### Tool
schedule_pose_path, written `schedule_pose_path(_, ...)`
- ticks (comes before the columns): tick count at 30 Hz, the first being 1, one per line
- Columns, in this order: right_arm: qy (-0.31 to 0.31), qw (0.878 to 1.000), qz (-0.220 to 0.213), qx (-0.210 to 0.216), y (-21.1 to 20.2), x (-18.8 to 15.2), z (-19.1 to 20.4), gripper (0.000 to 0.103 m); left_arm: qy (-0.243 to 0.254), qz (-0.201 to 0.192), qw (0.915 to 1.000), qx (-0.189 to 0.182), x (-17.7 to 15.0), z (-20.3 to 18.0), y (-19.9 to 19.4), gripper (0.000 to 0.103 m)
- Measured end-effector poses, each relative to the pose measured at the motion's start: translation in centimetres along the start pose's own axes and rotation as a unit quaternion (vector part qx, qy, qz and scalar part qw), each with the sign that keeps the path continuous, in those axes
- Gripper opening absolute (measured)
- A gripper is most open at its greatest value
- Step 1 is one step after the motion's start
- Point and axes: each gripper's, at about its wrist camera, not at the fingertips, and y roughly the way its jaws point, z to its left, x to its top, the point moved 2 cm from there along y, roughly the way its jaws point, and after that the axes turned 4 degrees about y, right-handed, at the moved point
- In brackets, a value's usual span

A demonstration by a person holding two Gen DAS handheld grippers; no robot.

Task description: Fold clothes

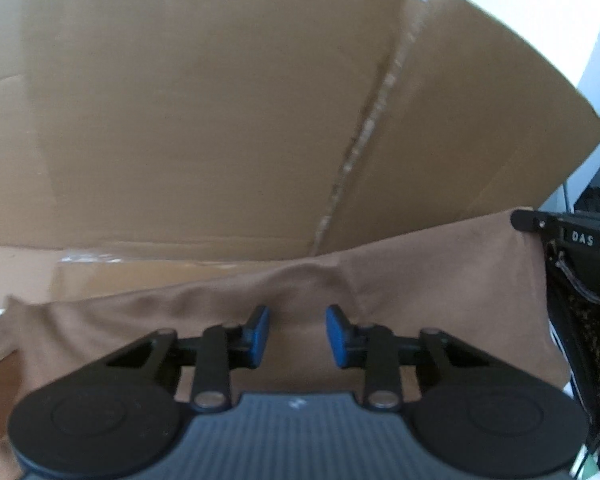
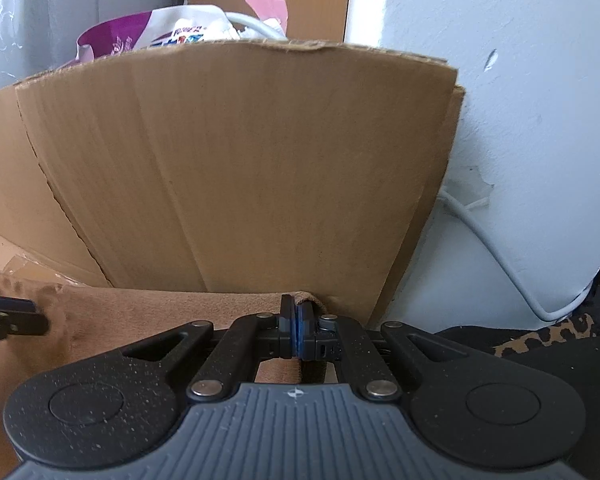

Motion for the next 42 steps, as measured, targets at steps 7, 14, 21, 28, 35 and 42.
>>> schedule_pose_path(7, 0.004, 1.0, -0.005, -0.003, -0.9, 0.1, 0.1, 0.002, 0.017, 0.012, 0.9998, 0.006, 0.3, -1.7, 3.0, 0.033)
schedule_pose_path(14, -0.006, 1.0, -0.013, -0.001, -2.9, -0.7, 0.5, 0.002, 0.026, 0.018, 0.9994, 0.014, 1.2, -2.3, 3.9, 0.033)
schedule_pose_path(21, 0.016, 1.0, -0.021, 0.012, -5.0, -0.8, -0.3, 0.003, 0.038, -0.007, 0.9993, 0.001, 1.1, -3.6, 2.1, 0.033)
schedule_pose_path(28, 0.0, 0.995, 0.028, 0.092, -4.1, -3.8, 3.4, 0.005, 0.079, 0.009, 0.9968, -0.005, 0.3, -6.0, 3.5, 0.033)
schedule_pose_path(35, -0.044, 0.991, 0.087, 0.094, -3.2, -7.2, 4.6, 0.008, 0.077, 0.007, 0.997, 0.005, 0.0, -6.3, 4.7, 0.034)
schedule_pose_path(42, -0.063, 0.99, 0.112, 0.054, -3.9, -7.2, 2.3, 0.011, 0.067, -0.004, 0.9977, -0.012, -0.1, -6.5, 1.8, 0.033)
